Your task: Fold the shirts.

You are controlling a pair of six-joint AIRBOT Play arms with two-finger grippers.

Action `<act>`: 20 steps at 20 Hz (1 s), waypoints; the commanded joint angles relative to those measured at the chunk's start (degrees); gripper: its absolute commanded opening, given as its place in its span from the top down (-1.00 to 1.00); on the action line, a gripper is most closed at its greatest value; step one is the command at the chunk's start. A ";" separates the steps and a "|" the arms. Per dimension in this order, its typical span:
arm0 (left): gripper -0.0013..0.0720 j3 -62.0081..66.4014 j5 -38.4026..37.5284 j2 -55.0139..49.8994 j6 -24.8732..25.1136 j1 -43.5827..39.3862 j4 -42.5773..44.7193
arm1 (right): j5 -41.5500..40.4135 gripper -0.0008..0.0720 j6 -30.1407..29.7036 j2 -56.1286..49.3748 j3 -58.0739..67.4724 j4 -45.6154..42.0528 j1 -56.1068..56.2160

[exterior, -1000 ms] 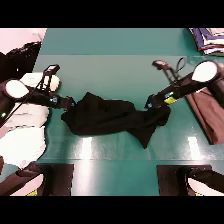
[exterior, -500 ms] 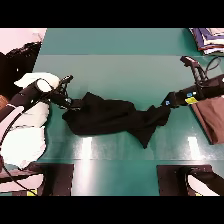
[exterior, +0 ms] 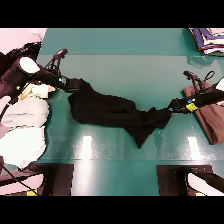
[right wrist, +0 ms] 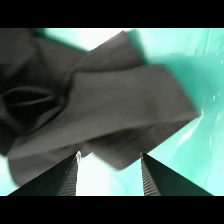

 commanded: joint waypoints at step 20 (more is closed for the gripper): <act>0.89 2.08 -3.10 0.81 1.25 -0.02 1.55 | -5.64 -0.52 -2.03 -5.79 -0.55 -1.14 0.04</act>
